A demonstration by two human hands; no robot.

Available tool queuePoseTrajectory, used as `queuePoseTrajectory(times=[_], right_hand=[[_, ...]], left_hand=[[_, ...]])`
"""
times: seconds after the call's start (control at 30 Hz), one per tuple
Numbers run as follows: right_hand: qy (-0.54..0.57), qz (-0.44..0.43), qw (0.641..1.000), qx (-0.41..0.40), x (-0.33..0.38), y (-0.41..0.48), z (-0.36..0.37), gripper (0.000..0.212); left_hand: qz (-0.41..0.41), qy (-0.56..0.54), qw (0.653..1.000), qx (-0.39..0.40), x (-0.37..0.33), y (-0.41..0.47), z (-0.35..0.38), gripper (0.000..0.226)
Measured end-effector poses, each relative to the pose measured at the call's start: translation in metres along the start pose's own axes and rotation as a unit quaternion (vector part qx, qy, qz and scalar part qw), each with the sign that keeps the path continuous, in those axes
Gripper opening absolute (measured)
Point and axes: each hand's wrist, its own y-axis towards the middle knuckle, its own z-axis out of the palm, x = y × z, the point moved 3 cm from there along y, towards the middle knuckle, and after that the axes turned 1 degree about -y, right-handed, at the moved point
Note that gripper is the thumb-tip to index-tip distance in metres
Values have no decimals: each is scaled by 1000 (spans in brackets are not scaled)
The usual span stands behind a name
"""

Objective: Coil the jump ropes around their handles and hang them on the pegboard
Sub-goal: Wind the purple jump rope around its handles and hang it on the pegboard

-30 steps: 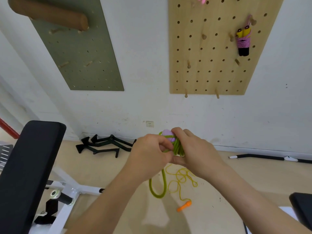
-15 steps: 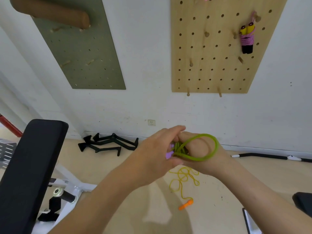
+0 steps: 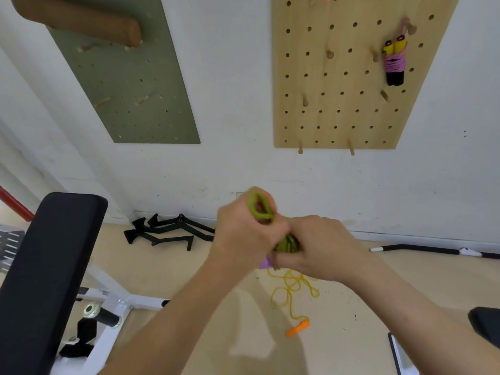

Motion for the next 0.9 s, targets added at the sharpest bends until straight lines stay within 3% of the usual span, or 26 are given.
queuePoseTrajectory(times=[0.03, 0.1, 0.2, 0.27, 0.37, 0.43, 0.5, 0.57, 0.73, 0.8, 0.9], right_hand=[[3, -6, 1000, 0, 2, 0, -3, 41], [-10, -12, 1000, -14, 2, 0, -7, 45], [-10, -12, 1000, -5, 2, -1, -1, 46], [16, 1, 1000, -8, 0, 1, 1, 45], [39, 39, 998, -27, -11, 4, 1, 41], [48, 40, 997, -40, -16, 5, 0, 41], [53, 35, 997, -35, -17, 6, 1, 42], [58, 25, 997, -34, -17, 7, 3, 40], [110, -6, 994, -23, -14, 10, 7, 12], [136, -9, 991, -15, -11, 11, 7, 8], [173, -15, 985, -5, -9, 12, 7, 8]], left_hand=[[-69, -72, 995, -23, 6, 6, -3, 13], [-149, -163, 975, 2, 12, 11, -7, 12], [-145, -176, 973, 39, 11, 10, -9, 12], [-124, -145, 980, 46, 15, 10, -13, 19], [-87, -13, 995, 48, 30, 0, -22, 48], [-48, 72, 994, 69, 39, -14, -24, 54], [-7, 123, 990, 63, 44, -21, -24, 47], [-17, 107, 992, 63, 46, -20, -25, 33], [-31, 73, 993, 83, 53, -10, -33, 12], [58, 132, 986, 81, 50, -9, -35, 18], [226, 279, 930, 82, 46, -10, -33, 32]])
